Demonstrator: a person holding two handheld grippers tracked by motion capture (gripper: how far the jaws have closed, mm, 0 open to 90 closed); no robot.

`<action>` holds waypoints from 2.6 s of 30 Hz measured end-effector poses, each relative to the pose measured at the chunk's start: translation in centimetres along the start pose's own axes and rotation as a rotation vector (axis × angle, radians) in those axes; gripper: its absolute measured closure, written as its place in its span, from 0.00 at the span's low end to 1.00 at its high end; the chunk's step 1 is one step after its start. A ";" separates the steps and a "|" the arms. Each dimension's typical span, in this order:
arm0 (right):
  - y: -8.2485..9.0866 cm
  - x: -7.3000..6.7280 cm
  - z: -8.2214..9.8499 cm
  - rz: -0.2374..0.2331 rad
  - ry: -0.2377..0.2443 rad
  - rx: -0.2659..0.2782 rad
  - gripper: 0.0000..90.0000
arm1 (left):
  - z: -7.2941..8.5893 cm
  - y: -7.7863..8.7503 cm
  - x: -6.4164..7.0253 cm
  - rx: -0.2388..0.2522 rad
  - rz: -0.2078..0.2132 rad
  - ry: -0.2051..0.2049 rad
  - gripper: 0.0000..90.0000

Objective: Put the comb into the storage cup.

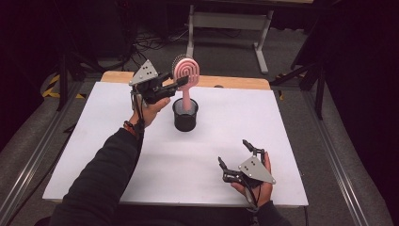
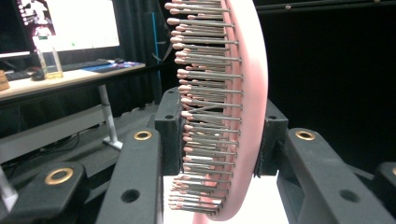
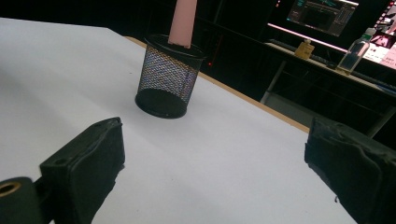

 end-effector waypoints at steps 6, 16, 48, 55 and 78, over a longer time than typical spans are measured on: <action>0.0 -0.1 0.0 0.000 0.007 0.001 0.06 | 0.6 -0.4 -0.1 -0.010 -0.012 0.005 0.70; -0.1 -0.1 0.0 0.001 0.011 0.001 0.06 | 2.1 -0.6 0.0 -0.025 -0.009 0.050 0.70; -0.3 -0.2 0.2 -0.015 0.011 -0.018 0.08 | 7.6 -0.1 0.0 -0.080 -0.070 0.146 0.70; -0.3 -0.3 0.3 -0.023 0.011 -0.019 0.07 | 7.9 0.1 -0.5 -0.060 -0.079 0.173 0.70; -0.4 -0.2 0.5 -0.021 0.014 -0.033 0.07 | 5.7 -0.9 -1.6 -0.089 -0.135 0.041 0.55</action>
Point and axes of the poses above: each handheld gripper's, and its own axes: y roughly backward along the jaws, z roughly out of its underside, x roughly to its right, the point moved 1 cm from there along -y, roughly forward along the jaws, and after that the axes turned 14 degrees about x, right-handed, at the moved point
